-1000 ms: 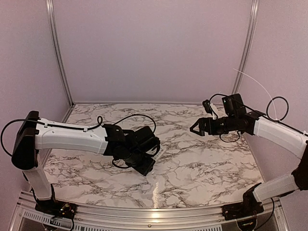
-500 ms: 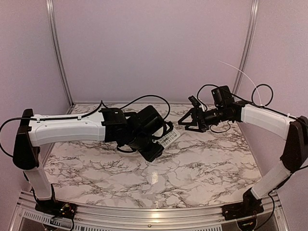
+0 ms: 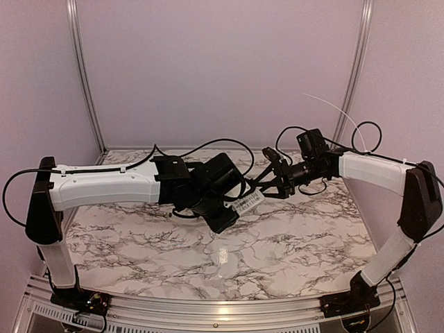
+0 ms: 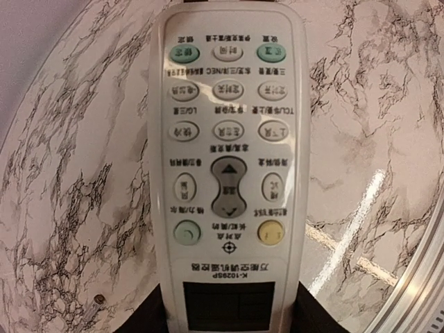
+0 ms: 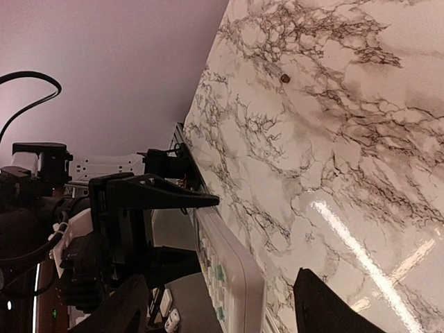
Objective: Unload the batteries from the remote control
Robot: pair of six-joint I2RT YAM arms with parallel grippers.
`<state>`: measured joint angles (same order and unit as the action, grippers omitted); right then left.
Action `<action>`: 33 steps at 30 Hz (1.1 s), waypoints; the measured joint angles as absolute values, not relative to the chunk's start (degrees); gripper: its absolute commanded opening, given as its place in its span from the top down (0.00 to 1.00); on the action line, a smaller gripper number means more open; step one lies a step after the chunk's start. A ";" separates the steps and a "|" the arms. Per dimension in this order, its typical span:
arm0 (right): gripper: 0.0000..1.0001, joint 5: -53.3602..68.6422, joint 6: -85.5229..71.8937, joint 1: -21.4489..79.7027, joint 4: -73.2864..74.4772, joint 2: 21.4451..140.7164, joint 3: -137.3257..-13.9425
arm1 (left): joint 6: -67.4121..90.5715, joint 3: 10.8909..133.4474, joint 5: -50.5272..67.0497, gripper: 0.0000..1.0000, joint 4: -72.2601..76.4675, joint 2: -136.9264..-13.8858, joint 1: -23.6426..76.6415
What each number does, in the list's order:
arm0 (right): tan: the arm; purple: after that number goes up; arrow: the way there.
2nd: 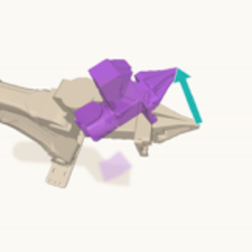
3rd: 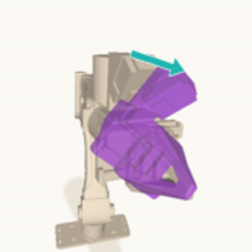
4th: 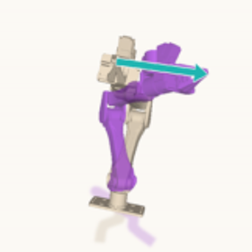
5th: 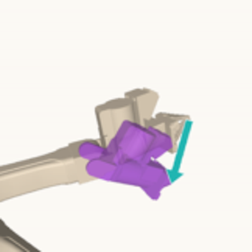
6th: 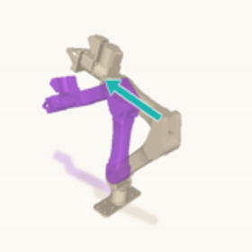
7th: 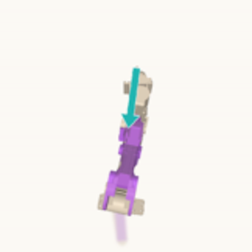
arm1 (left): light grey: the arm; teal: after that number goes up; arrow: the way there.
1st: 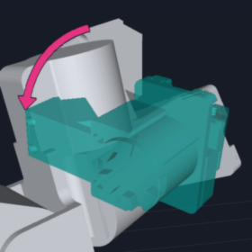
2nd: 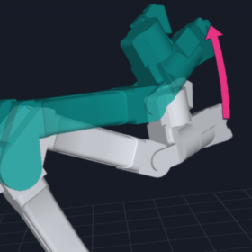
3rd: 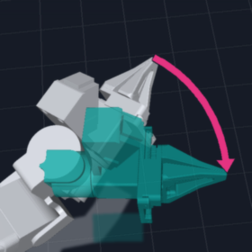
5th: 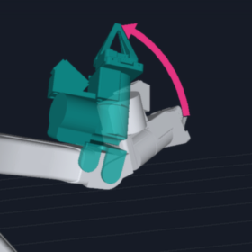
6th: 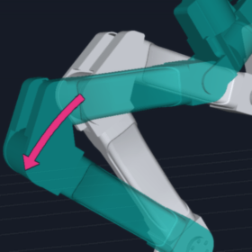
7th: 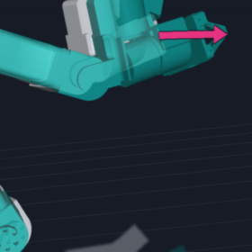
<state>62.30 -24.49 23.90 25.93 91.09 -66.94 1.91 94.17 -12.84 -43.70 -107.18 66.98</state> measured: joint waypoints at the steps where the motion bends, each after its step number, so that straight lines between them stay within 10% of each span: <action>1: 0.34 62.63 -24.49 24.29 25.93 91.33 -66.94 | 1.72 94.50 -12.88 0.59 -43.79 -107.39 66.96; 15: 0.88 63.02 -26.24 28.25 25.98 93.86 -67.68 | -1.93 95.72 -13.04 0.55 -43.40 -107.77 66.26; 24: 0.93 58.26 -25.98 28.34 29.93 95.44 -71.75 | -3.29 95.83 -14.83 0.01 -43.35 -107.77 66.02; 33: 0.93 47.48 -27.57 27.64 40.05 99.44 -79.20 | -3.66 94.56 -22.44 0.01 -41.78 -106.41 66.08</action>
